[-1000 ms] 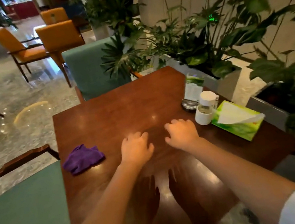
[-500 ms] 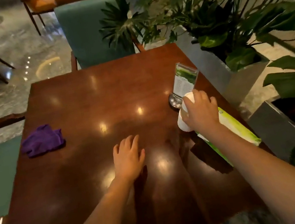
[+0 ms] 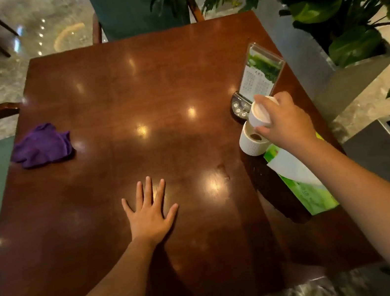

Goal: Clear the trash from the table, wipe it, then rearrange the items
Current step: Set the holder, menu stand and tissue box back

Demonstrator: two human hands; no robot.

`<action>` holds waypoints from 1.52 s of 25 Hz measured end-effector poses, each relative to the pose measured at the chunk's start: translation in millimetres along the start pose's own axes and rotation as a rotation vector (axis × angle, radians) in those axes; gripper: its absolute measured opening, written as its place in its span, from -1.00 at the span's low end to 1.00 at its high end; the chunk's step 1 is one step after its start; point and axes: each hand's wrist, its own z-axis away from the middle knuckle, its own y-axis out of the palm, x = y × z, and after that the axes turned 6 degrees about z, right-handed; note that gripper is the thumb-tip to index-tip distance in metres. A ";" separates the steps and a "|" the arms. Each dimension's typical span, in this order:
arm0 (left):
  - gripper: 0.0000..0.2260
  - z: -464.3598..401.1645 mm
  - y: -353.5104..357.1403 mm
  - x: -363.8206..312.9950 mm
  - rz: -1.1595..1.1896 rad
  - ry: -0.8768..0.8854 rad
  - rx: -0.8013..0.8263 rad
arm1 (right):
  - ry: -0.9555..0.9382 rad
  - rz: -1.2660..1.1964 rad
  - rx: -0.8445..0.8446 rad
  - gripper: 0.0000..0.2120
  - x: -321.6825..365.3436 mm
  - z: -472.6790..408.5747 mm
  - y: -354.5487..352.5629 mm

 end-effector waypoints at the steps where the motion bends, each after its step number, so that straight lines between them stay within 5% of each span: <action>1: -0.37 0.5 3.3 2.7 -0.001 -0.006 -0.009 | -0.015 -0.028 -0.020 -0.39 2.1 0.1 0.4; 10: -0.34 -1.2 6.9 3.7 0.017 0.011 -0.029 | -0.352 -0.205 -0.152 -0.40 107.9 -4.9 3.3; 19: -0.33 -1.0 9.8 6.9 0.086 0.029 -0.060 | -0.677 -0.382 -0.014 -0.44 274.2 -50.4 19.3; 30: -0.30 -0.9 9.5 7.3 0.115 0.045 -0.082 | -0.782 -0.223 0.036 -0.49 347.2 -79.4 42.2; 38: -0.36 -2.1 8.4 9.2 0.154 0.036 -0.028 | -0.851 0.041 -0.104 -0.51 352.1 -63.2 60.4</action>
